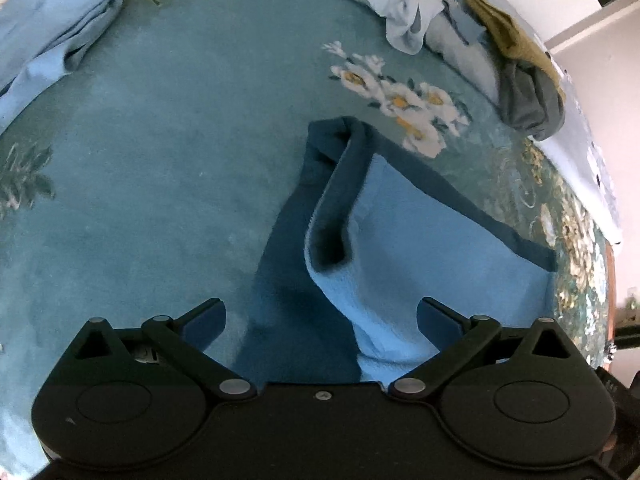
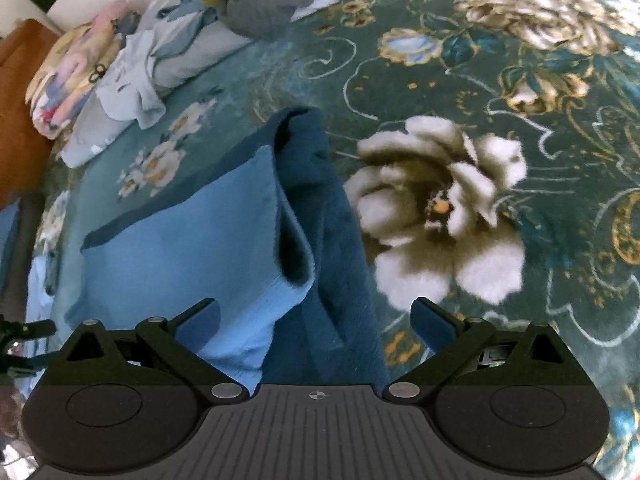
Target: Fold clothes
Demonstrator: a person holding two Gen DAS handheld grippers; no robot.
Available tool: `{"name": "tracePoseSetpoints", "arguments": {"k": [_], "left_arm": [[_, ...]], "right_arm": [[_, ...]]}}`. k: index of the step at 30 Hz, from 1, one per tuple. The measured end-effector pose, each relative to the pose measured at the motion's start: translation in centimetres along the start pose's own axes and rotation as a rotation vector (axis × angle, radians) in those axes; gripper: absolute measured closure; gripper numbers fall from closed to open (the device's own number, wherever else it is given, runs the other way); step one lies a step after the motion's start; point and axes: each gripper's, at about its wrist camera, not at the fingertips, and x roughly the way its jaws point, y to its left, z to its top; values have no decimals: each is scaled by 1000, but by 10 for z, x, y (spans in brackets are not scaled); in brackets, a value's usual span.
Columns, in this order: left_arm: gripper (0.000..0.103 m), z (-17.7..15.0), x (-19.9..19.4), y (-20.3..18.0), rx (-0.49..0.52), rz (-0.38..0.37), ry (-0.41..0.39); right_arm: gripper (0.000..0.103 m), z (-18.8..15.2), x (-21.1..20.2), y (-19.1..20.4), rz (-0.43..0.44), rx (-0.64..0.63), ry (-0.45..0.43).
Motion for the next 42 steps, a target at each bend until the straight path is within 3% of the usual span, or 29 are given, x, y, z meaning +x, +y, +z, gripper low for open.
{"name": "tracePoseSetpoints", "arguments": {"k": [9,18,23,27,31,38,42], "left_arm": [[3,16,38,10,58,-2,90],[5,21,58,5,134,-40,112],[9,26,61,10,118,-91,128],[28,30,63,17,92,-141,149],[33,34,65,23,66,-191,170],[38,40,69,27,61,-242,208],[38,41,72,24,55,-253,206]], "right_arm": [[1,17,28,-12,68,-29,66],[2,30,44,-16,150,-40,113],[10,34,50,-15,229,-38,155],[17,37,51,-18,248,-41,178],[36,40,49,-29,277,-12,199],[41,46,57,-40,331,27,247],[55,49,61,-39,368,22,273]]}}
